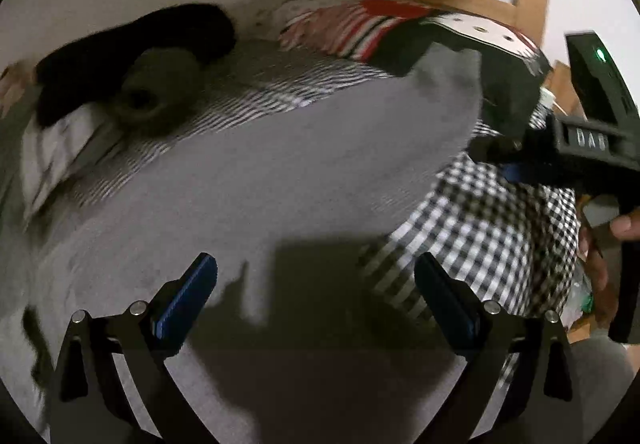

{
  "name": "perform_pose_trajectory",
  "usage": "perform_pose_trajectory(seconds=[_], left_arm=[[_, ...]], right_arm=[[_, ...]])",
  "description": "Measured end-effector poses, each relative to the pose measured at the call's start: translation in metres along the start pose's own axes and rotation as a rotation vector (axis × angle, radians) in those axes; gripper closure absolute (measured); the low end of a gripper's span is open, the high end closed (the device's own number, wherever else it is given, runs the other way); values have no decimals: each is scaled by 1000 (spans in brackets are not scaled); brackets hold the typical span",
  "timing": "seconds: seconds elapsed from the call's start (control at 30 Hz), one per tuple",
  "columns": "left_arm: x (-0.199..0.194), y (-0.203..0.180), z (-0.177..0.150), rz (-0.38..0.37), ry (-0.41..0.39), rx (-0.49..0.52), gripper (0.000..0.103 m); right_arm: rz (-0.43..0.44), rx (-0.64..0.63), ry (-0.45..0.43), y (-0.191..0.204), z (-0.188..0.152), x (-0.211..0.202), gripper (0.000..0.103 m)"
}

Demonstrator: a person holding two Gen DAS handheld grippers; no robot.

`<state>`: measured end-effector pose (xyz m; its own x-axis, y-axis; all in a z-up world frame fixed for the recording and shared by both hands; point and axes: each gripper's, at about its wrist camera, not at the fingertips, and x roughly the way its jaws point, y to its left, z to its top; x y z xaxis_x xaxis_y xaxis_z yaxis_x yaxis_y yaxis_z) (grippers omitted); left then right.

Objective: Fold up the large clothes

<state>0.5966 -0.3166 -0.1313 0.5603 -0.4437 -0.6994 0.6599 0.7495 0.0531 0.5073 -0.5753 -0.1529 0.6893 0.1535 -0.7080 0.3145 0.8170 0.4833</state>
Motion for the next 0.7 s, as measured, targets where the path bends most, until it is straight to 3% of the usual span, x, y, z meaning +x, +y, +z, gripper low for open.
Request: perform_pose_trajectory(seconds=[0.23,0.37,0.43,0.6,0.63,0.7], left_arm=[[56,-55,40,17,71,185,6],[91,-58,58,-53,173,147,6],[105,-60,65,-50,205,128,6],[128,-66,85,-47,226,82,6],[131,-66,89,-52,231,62,11],[130,-63,94,-67,222,21,34]], right_arm=[[57,82,9,-35,37,2,3],[103,123,19,-53,55,4,3],[124,149,13,-62,63,5,3],[125,202,20,-77,80,13,3],[124,201,19,-78,82,13,3],[131,205,9,-81,85,13,3]])
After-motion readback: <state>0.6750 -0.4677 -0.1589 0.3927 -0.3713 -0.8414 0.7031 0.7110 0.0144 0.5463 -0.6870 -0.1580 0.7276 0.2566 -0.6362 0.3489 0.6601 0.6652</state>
